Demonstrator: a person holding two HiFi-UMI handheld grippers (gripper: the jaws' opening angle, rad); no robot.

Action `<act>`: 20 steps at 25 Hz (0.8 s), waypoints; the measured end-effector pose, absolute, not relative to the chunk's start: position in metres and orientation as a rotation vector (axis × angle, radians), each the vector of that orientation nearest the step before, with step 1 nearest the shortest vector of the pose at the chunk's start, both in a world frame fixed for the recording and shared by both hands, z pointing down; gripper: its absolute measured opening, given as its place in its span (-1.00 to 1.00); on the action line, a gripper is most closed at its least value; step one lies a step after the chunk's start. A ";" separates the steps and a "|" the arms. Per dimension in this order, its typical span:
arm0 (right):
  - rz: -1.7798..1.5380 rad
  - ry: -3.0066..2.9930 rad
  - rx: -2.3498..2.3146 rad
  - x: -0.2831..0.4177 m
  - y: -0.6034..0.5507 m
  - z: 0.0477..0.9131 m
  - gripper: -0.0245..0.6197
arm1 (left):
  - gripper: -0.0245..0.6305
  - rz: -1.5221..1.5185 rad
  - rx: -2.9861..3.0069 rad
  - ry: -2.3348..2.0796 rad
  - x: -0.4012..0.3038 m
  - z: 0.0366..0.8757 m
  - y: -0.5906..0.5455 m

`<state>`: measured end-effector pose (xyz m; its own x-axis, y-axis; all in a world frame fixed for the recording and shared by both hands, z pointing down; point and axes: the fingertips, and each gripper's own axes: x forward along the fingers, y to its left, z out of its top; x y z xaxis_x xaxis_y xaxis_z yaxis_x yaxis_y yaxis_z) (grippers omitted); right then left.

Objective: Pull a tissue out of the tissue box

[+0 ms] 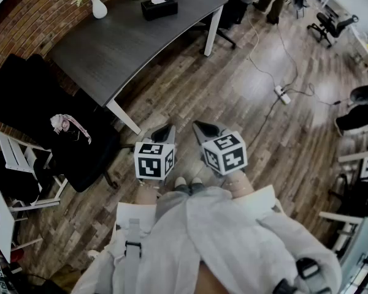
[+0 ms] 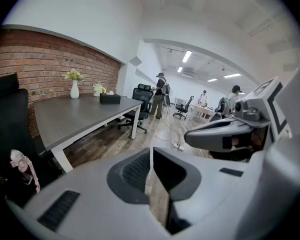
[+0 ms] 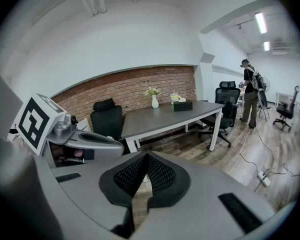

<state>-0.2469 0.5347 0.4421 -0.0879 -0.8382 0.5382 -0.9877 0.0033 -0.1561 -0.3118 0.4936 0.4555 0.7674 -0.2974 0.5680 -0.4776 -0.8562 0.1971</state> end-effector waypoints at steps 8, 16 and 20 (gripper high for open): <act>0.716 -1.994 1.870 -0.260 0.529 0.441 -0.92 | -0.86 0.769 2.633 -0.585 -0.320 0.457 0.489; 0.766 -2.115 1.925 -0.273 0.520 0.434 -0.92 | -0.86 0.620 2.686 -0.457 -0.322 0.443 0.488; 0.746 -2.098 1.975 -0.277 0.521 0.436 -0.92 | -0.86 0.593 2.705 -0.423 -0.328 0.441 0.486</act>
